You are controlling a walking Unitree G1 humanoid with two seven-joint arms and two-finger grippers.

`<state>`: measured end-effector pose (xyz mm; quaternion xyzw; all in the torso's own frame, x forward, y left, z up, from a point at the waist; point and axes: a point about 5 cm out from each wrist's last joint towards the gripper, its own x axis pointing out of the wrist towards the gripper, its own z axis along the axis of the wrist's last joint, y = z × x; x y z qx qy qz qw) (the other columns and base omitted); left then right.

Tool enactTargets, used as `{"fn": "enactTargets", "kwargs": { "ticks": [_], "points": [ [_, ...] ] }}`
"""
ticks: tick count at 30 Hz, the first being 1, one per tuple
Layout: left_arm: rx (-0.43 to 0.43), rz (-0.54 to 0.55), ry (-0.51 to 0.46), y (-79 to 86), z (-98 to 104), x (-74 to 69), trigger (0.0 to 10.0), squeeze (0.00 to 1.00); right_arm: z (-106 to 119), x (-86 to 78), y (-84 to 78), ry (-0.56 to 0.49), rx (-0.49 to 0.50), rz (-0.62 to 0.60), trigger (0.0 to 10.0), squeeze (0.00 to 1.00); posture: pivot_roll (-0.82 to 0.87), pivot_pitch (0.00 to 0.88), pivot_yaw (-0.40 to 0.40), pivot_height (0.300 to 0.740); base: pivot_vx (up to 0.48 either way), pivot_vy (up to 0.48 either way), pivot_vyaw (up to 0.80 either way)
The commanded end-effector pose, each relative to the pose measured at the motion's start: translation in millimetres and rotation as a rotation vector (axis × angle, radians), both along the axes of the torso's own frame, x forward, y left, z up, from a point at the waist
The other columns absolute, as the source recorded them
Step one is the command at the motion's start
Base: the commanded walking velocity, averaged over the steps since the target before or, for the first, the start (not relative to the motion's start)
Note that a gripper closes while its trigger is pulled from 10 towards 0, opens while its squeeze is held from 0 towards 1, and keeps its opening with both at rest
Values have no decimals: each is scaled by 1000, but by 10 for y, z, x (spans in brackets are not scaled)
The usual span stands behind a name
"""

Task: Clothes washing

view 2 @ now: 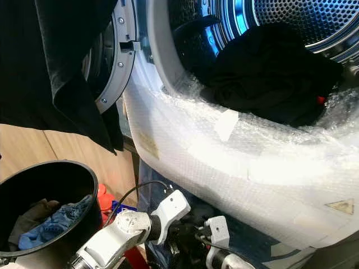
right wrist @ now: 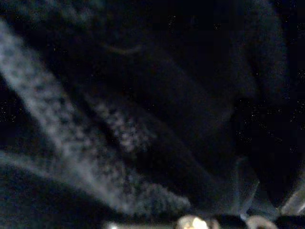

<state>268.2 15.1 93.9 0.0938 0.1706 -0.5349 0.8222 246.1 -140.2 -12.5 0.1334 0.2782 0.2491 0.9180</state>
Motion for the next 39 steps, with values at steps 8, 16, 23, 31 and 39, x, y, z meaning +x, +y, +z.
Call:
{"fn": "enactTargets", "kwargs": {
  "ticks": [8, 16, 23, 31, 39],
  "points": [
    [-17, -26, -34, -23, 109, 17, 0, 0, -65, 6, -57, 10, -20, -50, 0, 0, -11, 0, -62, 740, 0, 0, 0],
    [-38, -11, -42, -18, 164, 32, 0, 0, -55, 36, -68, -22, -11, -81, 0, 0, -4, 0, -55, 740, 0, 0, 0],
    [-35, 25, -44, 27, 185, 66, 0, 0, -55, 41, -26, -36, -2, -79, 0, 0, 4, 0, -46, 740, 0, 0, 0],
    [-31, 46, -39, 45, 181, 72, 0, 0, -46, 61, -25, -53, 3, -96, 0, 0, 6, 0, -44, 740, 0, 0, 0],
    [-27, 64, -32, 55, 188, 73, 0, 0, -32, 75, -33, -74, 1, -96, 0, 0, 8, 0, -47, 740, 0, 0, 0]
  ]
}}
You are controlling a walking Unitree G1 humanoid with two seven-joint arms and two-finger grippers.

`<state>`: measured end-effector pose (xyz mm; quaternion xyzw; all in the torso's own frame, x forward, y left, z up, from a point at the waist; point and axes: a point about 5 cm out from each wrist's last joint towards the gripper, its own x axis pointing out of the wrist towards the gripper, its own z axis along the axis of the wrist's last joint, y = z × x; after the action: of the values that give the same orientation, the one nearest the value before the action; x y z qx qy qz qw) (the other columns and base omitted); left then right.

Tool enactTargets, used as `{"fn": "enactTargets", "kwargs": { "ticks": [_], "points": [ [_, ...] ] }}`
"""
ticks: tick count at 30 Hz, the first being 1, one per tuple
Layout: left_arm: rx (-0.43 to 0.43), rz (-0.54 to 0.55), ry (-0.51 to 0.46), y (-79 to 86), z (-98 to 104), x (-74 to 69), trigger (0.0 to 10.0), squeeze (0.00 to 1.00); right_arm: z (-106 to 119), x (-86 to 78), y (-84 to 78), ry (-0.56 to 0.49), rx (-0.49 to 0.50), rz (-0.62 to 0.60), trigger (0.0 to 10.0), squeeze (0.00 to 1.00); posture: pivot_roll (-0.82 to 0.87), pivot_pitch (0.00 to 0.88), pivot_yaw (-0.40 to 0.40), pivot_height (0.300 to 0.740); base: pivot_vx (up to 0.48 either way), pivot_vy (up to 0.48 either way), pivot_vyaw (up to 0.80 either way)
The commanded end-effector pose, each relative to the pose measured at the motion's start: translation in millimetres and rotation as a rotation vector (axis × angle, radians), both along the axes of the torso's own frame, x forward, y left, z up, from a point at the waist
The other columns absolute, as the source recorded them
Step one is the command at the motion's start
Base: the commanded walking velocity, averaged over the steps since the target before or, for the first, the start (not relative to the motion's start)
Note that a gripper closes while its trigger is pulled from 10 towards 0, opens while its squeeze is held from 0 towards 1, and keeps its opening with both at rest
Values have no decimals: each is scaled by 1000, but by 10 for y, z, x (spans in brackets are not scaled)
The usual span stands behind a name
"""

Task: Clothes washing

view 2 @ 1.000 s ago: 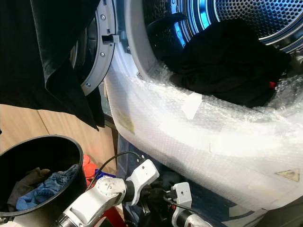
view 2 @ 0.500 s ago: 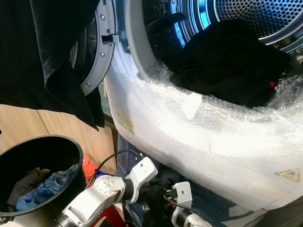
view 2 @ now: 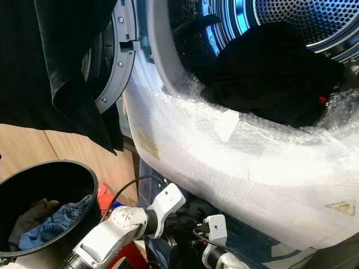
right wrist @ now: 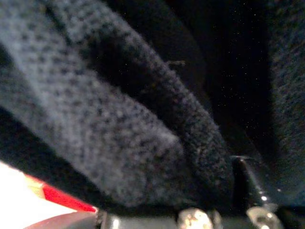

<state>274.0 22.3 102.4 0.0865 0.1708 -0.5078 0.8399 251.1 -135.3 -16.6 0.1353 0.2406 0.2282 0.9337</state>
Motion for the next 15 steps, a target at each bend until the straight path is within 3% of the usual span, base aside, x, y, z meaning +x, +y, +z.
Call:
{"fn": "enactTargets", "kwargs": {
  "ticks": [1, 5, 6, 8, 9, 10, 15],
  "points": [
    [-14, 3, -28, -9, 98, 15, 0, 0, 13, 29, -85, -7, 5, -49, 0, 0, 7, 0, -47, 740, 0, 0, 0],
    [10, 39, -31, 38, 63, 11, 0, 0, 38, 35, -80, -20, 39, -51, 0, 0, 6, 0, -45, 740, 0, 0, 0],
    [-4, 49, -20, 70, 56, -1, 10000, 0, 30, 18, -67, -21, 38, -39, 0, 0, 7, 0, -43, 740, 0, 0, 0],
    [-10, 61, 0, 138, 35, -14, 10000, 0, 19, 3, -61, -18, 36, -34, 0, 0, 5, 0, -42, 740, 0, 0, 0],
    [-2, 68, 4, 172, 23, -19, 10000, 902, 15, -4, -60, -17, 36, -32, 0, 0, 4, 0, -41, 740, 0, 0, 0],
    [2, 108, 23, 259, 9, -13, 10000, 1000, 7, -15, -61, -16, 37, -31, 0, 0, 4, 0, -41, 740, 0, 0, 0],
    [31, 170, 32, 503, -6, -36, 10000, 1000, 4, -29, -76, -20, 39, -34, 0, 0, 8, 1, -39, 740, 0, 0, 0]
  ]
}}
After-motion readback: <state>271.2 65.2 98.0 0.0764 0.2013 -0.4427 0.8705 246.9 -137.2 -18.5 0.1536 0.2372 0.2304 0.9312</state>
